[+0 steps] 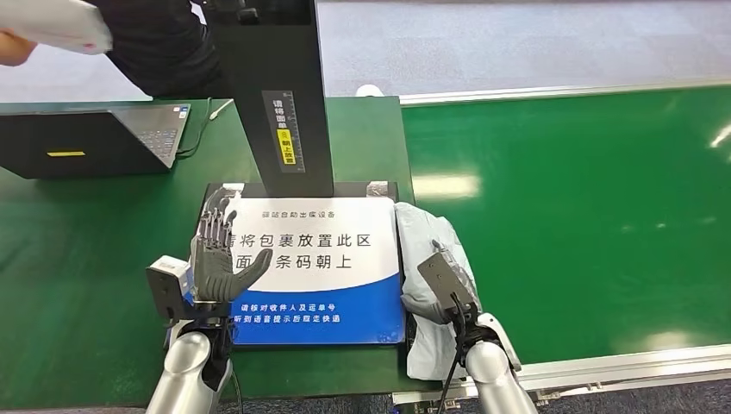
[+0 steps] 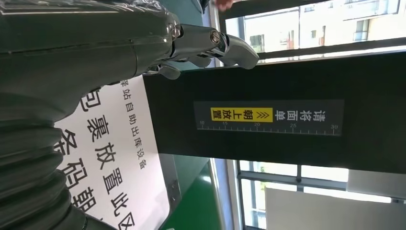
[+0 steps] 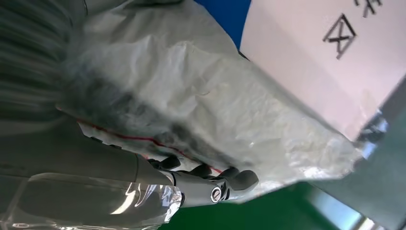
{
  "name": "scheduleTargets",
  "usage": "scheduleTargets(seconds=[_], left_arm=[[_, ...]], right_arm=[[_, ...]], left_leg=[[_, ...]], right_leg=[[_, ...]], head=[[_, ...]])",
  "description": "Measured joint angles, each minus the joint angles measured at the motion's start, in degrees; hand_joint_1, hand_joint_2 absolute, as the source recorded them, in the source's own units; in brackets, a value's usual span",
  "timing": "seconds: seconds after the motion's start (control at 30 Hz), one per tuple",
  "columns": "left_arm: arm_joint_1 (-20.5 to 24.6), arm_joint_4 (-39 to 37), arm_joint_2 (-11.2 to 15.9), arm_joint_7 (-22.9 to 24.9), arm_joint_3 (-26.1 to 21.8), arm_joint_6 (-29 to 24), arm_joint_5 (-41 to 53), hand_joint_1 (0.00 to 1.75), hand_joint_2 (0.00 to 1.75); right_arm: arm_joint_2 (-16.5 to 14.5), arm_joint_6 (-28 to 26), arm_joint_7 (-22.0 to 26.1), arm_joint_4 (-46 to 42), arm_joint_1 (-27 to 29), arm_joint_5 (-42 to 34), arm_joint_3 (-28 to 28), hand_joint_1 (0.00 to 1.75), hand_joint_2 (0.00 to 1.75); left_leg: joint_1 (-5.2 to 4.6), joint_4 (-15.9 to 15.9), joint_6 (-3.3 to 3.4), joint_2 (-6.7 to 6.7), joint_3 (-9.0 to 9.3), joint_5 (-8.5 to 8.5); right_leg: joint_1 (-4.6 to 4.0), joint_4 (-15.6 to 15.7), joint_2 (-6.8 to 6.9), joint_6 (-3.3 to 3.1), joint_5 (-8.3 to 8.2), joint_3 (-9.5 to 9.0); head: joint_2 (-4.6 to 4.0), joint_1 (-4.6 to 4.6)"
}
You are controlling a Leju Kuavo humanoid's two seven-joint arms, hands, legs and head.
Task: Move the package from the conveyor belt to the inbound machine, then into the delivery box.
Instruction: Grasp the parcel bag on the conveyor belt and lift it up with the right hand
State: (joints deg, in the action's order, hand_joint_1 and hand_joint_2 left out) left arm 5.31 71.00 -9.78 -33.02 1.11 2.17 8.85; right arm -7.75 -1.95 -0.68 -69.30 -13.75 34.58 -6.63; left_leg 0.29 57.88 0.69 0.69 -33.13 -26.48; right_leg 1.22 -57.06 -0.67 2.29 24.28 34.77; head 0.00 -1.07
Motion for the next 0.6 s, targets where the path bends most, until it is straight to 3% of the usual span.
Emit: scheduleTargets(seconds=[0.13, 0.3, 0.43, 0.6], left_arm=[[2.36, -2.45, -0.12, -0.14, 1.12, 0.31, 0.01, 0.0, 1.75], [4.47, -5.29, -0.27, -0.46, 2.51, -0.06, -0.33, 0.0, 1.75], [5.12, -6.37, -0.32, -0.33, 2.78, -0.43, -0.42, 0.0, 1.75], [6.08, -8.1, -0.57, -0.23, 2.92, -0.57, -0.44, 0.0, 1.75]], right_arm=[[0.82, 3.74, -1.82, 9.1, -5.87, 0.68, 0.0, 0.0, 1.75], [1.86, -0.51, -5.8, 23.07, -15.16, 5.06, 0.14, 0.0, 1.75], [3.11, -0.46, -7.15, 30.33, -18.01, 6.19, 1.16, 1.74, 1.75], [3.53, 1.96, -4.06, 35.03, -19.95, 5.22, 3.01, 1.75, 1.75]], left_leg=[[0.0, 0.0, -0.01, 0.11, 0.15, -0.01], [0.0, -0.02, -0.03, 0.32, 0.93, -0.13], [-0.02, -0.03, 0.0, 0.16, 1.14, -0.14], [-0.03, -0.03, -0.03, 0.34, 1.39, -0.15]], right_leg=[[0.0, 0.01, -0.11, -0.02, -0.02, -0.08], [-0.02, 0.12, -0.3, -0.03, 0.12, -0.72], [0.0, 0.12, -0.17, -0.02, 0.1, -1.03], [0.0, 0.13, -0.33, -0.07, 0.04, -1.17]], head=[[0.0, -0.02], [0.0, 0.01], [0.0, -0.04], [0.0, 0.13]])
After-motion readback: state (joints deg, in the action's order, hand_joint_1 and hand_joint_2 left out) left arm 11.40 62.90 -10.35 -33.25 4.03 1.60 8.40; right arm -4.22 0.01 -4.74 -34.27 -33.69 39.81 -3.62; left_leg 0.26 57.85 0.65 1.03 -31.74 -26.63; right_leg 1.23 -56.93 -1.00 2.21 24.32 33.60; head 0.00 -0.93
